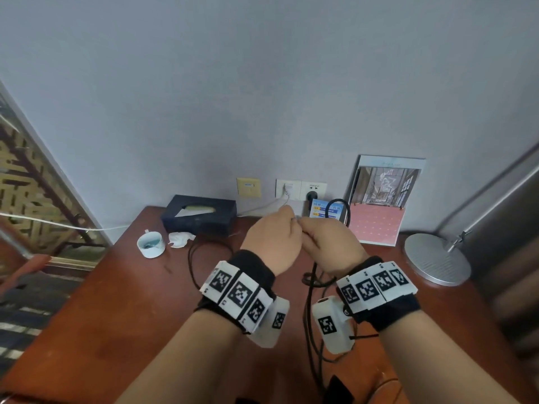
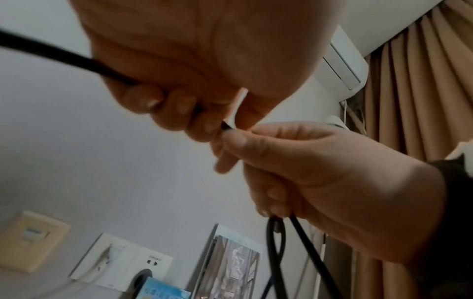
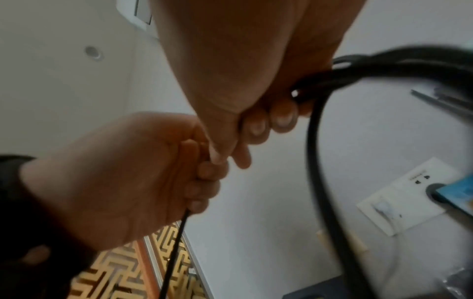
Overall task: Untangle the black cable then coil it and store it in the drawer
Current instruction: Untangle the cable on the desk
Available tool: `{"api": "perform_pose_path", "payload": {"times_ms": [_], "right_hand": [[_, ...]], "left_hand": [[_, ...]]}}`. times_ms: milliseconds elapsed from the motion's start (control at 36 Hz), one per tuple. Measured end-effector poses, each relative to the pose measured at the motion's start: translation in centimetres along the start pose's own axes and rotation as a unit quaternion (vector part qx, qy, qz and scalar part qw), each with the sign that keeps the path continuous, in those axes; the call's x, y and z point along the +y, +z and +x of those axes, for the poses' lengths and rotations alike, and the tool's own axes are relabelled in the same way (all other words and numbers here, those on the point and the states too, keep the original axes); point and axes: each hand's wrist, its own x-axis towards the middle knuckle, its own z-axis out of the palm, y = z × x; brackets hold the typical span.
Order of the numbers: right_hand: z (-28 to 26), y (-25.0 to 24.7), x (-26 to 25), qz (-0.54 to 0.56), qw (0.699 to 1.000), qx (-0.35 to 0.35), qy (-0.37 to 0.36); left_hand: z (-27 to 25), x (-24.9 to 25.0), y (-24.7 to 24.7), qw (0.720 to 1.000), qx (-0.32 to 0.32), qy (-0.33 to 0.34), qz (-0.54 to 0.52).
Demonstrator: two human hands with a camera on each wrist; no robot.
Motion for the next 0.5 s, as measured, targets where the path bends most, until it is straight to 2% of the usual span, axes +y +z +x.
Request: {"api": "perform_pose_path", "payload": {"times_ms": [111,250,306,417,500], "right_hand": [[-0.5,-0.3,0.7,0.037,0.999,0.012,-0.025],[-1.7,-0.7,3.6,0.025,0.999,0.032,0.018],[-2.1,-0.6,4.5,0.016,0.999,0.030,0.031],[-1.8,-0.4,4.0,-0.001,1.000,0.009,0.024],[-1.3,-0.2,3.5,-0.041,0.998,-0.015,0.034]], "left_hand": [[-0.4,-0.9,-0.8,0.998,0.011,0.004,-0.065],[-0.3,-2.7,-2.7,0.989,0.108,-0.022,-0.101],[-0.3,-3.6,-2.9,0.986,0.117,-0.038,-0.108],[-0.4,-4.4,-2.1,0.992,0.103,-0.056,-0.050],[-0.3,-4.1,-1.7,0.994,0.103,-0.035,0.020]]}}
